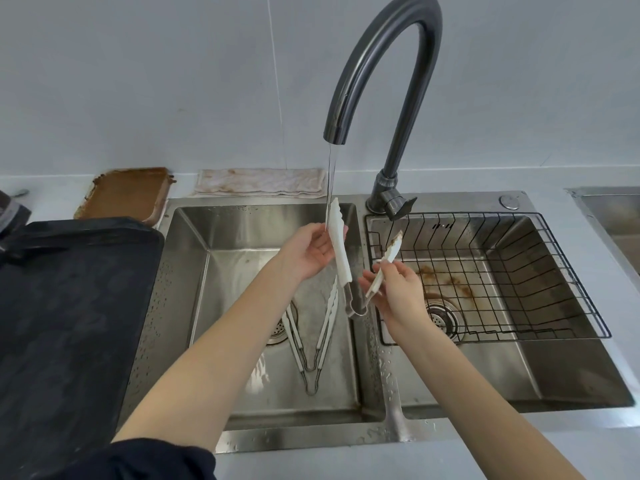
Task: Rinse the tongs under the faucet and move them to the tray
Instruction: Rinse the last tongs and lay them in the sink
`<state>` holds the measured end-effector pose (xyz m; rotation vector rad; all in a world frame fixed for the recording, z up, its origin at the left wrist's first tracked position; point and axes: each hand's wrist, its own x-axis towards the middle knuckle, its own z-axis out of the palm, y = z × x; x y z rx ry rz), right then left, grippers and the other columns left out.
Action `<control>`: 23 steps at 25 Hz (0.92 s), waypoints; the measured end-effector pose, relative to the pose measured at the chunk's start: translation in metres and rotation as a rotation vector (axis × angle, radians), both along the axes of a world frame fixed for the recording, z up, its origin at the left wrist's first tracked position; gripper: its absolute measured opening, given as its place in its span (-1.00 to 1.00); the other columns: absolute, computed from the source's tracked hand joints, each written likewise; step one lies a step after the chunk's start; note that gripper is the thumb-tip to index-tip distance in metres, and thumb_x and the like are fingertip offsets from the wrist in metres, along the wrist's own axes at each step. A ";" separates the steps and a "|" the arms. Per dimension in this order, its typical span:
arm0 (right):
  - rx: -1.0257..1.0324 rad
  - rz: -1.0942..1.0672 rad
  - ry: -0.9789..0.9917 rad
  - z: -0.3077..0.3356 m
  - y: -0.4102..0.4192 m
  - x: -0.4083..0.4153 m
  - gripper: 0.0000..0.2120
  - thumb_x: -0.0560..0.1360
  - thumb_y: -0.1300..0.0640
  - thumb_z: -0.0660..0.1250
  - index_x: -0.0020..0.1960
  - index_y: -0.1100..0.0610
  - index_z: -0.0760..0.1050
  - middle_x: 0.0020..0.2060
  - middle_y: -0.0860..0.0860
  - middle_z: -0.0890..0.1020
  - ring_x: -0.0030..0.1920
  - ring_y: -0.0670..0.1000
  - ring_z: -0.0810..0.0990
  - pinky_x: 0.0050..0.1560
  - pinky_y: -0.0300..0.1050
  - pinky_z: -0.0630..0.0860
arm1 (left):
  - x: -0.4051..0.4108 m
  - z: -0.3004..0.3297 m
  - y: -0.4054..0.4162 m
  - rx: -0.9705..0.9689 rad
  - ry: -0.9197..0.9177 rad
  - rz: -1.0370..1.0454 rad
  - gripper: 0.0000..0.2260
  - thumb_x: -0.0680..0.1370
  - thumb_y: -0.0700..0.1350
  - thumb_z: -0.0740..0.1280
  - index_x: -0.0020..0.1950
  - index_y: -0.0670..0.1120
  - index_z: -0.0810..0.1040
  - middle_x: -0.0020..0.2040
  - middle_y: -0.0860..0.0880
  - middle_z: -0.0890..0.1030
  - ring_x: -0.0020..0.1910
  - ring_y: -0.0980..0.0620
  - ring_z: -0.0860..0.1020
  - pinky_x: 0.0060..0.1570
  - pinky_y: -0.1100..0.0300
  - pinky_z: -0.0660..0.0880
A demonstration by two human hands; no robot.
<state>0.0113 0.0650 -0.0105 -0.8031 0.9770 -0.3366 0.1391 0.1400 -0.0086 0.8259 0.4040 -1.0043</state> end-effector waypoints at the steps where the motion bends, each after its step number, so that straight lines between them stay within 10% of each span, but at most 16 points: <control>1: -0.003 -0.004 -0.023 0.002 0.001 0.001 -0.69 0.55 0.28 0.20 0.28 0.25 0.30 -0.08 0.12 0.50 -0.24 -0.03 0.59 -0.38 -0.26 0.63 | 0.002 0.001 0.001 0.001 -0.002 0.006 -0.82 0.58 -0.27 0.12 -0.11 -0.27 0.47 -0.28 -0.20 0.64 -0.17 -0.05 0.58 -0.01 0.11 0.54; 7: -0.147 0.063 -0.048 0.009 0.009 0.003 -0.71 0.55 0.29 0.21 0.21 0.06 0.26 -0.07 0.06 0.48 -0.21 -0.05 0.60 -0.36 -0.27 0.63 | 0.006 -0.001 0.013 0.072 -0.043 -0.040 -0.82 0.60 -0.18 0.13 -0.04 -0.25 0.47 -0.12 -0.16 0.58 -0.18 -0.03 0.58 -0.33 0.20 0.59; 14: -0.488 0.317 0.085 0.002 0.021 0.001 -0.59 0.53 0.17 0.25 0.36 0.12 0.27 -0.15 -0.08 0.57 -0.26 -0.08 0.63 -0.16 -0.13 0.63 | -0.010 -0.026 0.034 0.246 -0.111 -0.111 -0.77 0.59 -0.08 0.20 0.01 -0.25 0.48 -0.13 -0.13 0.57 -0.17 0.00 0.57 -0.18 0.11 0.55; 19: -0.220 0.445 0.030 0.007 0.024 0.020 -0.67 0.58 0.13 0.18 0.30 0.23 0.37 -0.04 0.08 0.61 -0.04 0.02 0.61 0.09 -0.08 0.55 | -0.016 -0.036 0.057 0.186 -0.017 -0.017 -0.76 0.61 -0.10 0.13 0.05 -0.27 0.43 -0.09 -0.18 0.57 -0.18 -0.06 0.56 -0.24 0.11 0.60; 23: 0.040 0.407 -0.098 0.012 0.028 0.037 -0.78 0.58 0.23 0.15 0.19 0.28 0.41 -0.19 0.11 0.59 -0.19 -0.01 0.59 -0.18 -0.22 0.59 | -0.015 -0.038 0.063 0.167 0.028 0.020 -0.75 0.62 -0.10 0.11 0.13 -0.26 0.39 -0.13 -0.18 0.55 -0.43 -0.02 0.61 -0.44 0.16 0.59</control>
